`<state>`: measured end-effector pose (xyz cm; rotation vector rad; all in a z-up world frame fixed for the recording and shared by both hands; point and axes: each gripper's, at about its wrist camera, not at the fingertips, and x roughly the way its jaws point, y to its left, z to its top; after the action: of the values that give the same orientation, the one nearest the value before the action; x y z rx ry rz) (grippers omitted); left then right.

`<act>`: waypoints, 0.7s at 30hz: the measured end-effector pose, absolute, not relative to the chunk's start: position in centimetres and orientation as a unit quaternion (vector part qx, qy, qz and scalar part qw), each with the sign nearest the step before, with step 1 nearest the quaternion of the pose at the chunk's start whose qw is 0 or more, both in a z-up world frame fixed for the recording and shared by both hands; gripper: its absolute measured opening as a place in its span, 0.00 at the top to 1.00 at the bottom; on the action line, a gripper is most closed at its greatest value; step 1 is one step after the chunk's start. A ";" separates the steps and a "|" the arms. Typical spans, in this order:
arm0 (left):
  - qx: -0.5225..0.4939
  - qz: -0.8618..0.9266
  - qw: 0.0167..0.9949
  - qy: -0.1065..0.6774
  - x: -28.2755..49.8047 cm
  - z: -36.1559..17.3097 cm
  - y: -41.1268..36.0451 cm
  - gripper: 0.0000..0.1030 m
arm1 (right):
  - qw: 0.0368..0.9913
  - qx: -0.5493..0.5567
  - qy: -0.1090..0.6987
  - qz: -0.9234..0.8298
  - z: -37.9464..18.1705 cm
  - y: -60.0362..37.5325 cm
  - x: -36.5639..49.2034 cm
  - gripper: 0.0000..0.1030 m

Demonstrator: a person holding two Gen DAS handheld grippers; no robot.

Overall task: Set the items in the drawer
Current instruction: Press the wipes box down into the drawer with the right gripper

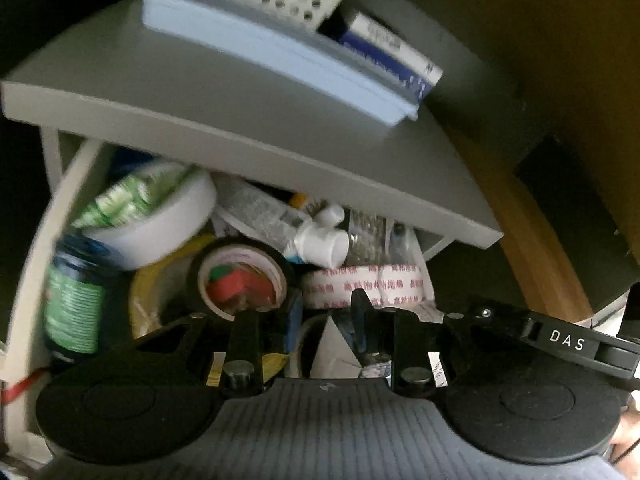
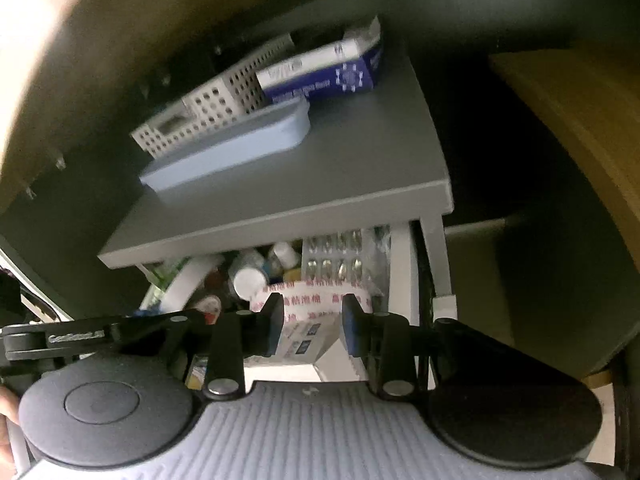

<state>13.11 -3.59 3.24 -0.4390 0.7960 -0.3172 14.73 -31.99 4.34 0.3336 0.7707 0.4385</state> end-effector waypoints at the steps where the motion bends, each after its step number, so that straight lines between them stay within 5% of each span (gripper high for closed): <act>1: -0.209 -0.157 0.889 0.377 12.7 3.6 -3.4 0.70 | 0.890 0.161 0.368 0.214 4.6 -32.2 14.5 0.64; 8: -0.173 -0.192 0.894 0.366 10.3 4.6 -3.4 0.55 | 0.893 0.126 0.366 0.231 5.5 -33.3 12.4 0.59; 21: -0.176 -0.232 0.851 0.437 11.2 1.5 -5.2 0.58 | 0.868 0.053 0.412 0.272 3.4 -32.2 12.0 0.54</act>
<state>11.22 -5.20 1.48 -0.3700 0.9208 -0.4879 12.01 -32.22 3.42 0.1101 0.8612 0.5687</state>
